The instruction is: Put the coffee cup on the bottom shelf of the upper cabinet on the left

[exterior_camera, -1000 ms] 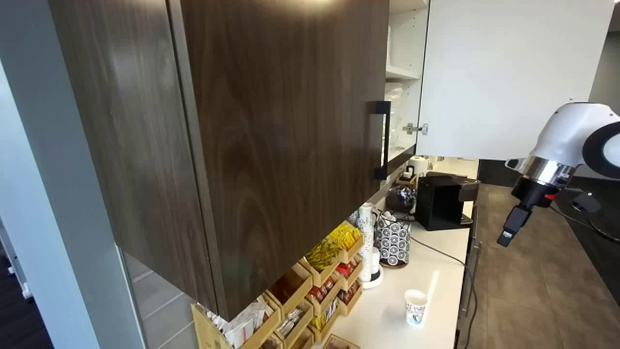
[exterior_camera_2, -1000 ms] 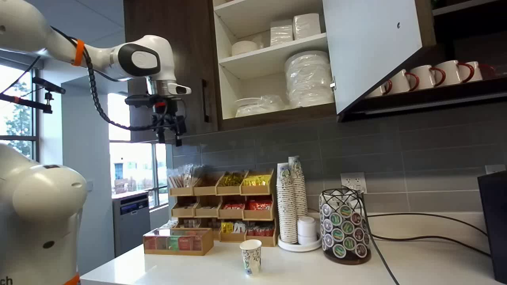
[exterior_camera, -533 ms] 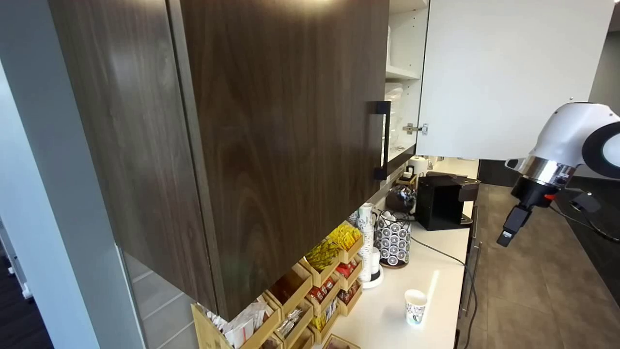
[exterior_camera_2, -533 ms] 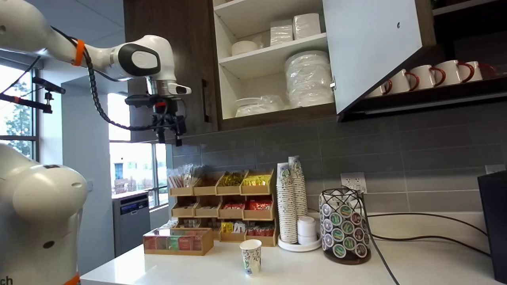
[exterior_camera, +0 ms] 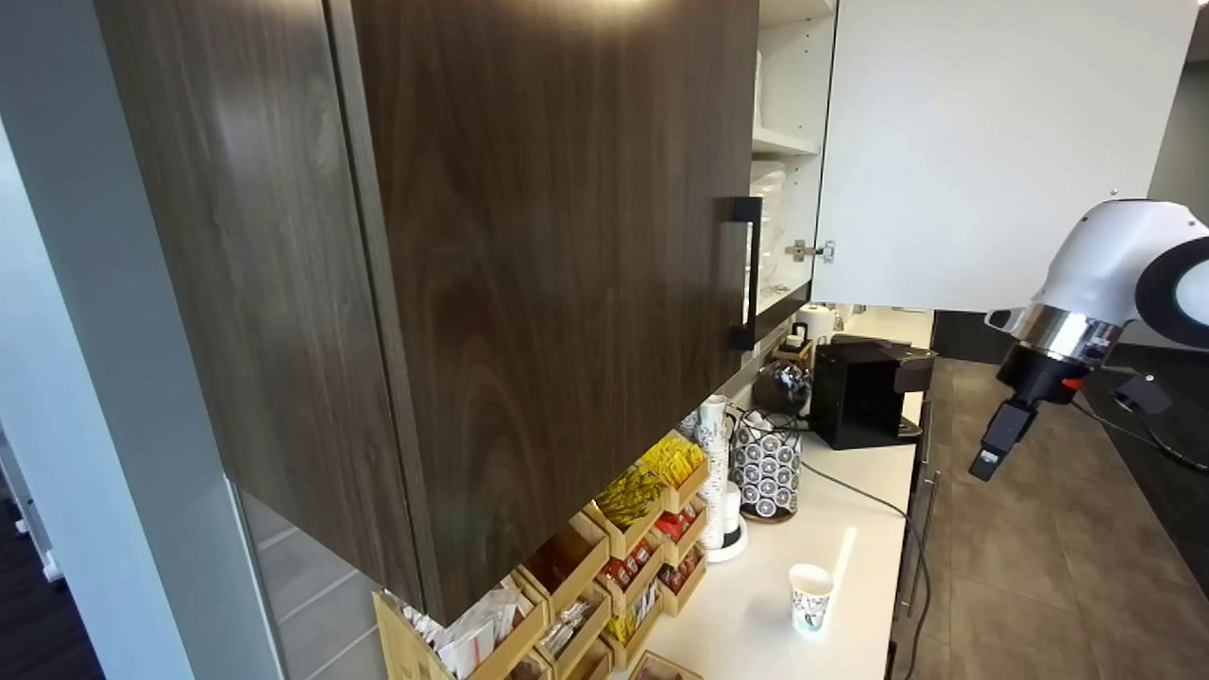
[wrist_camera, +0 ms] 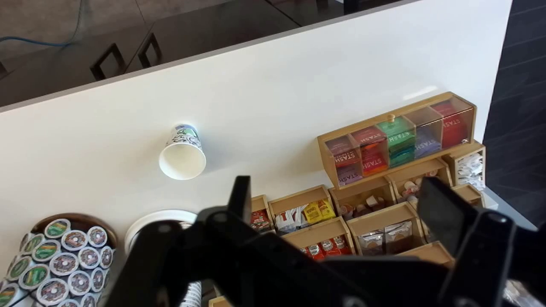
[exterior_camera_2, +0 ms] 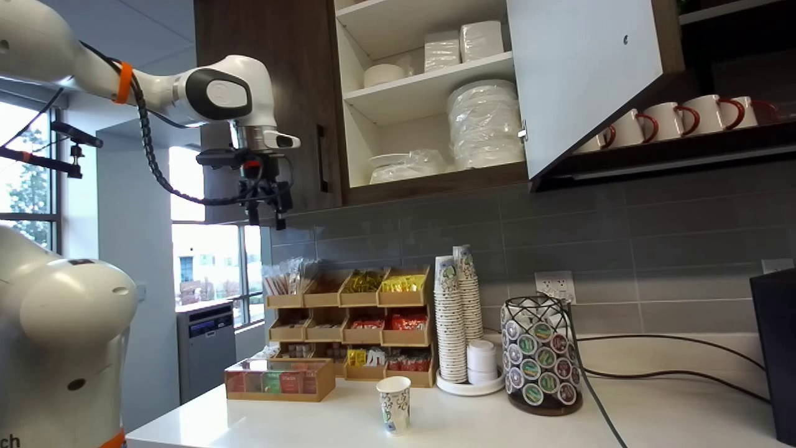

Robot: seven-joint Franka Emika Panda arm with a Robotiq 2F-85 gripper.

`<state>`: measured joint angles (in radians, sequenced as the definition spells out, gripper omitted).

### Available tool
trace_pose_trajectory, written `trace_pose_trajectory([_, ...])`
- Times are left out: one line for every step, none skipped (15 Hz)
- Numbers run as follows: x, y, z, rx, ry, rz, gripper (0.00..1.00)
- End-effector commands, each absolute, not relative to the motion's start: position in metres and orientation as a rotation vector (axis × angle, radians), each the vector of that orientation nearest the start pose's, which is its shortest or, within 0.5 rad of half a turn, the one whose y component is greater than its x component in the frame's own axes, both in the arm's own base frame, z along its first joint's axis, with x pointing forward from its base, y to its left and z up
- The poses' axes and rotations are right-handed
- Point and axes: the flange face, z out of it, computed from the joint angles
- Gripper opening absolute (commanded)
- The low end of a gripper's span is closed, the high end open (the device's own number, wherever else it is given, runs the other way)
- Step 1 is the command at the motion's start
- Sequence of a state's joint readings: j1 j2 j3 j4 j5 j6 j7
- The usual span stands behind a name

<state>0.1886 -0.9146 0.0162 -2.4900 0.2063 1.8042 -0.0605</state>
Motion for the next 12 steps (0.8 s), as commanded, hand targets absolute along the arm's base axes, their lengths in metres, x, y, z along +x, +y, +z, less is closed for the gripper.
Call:
trace_pose_trajectory([0.285,0.078,0.590,-2.897,-0.343,-0.314,1.00])
trace_pose_trajectory([0.294,0.078,0.587,-2.884,-0.366,-0.295,1.00])
trace_pose_trajectory([0.308,0.080,0.581,-2.870,-0.405,-0.247,1.00])
trace_pose_trajectory([0.318,0.082,0.577,-2.868,-0.425,-0.227,1.00])
trace_pose_trajectory([0.333,0.083,0.570,-2.875,-0.431,-0.196,1.00])
trace_pose_trajectory([0.346,0.086,0.567,-2.890,-0.423,-0.180,1.00])
trace_pose_trajectory([0.362,0.088,0.562,-2.907,-0.406,-0.165,1.00])
trace_pose_trajectory([0.376,0.089,0.558,-2.919,-0.398,-0.152,1.00])
trace_pose_trajectory([0.390,0.091,0.555,-2.934,-0.393,-0.151,1.00])
trace_pose_trajectory([0.407,0.092,0.549,-2.958,-0.380,-0.141,1.00])
trace_pose_trajectory([0.423,0.091,0.543,-2.994,-0.377,-0.142,1.00])
trace_pose_trajectory([0.437,0.089,0.535,-3.028,-0.370,-0.133,1.00])
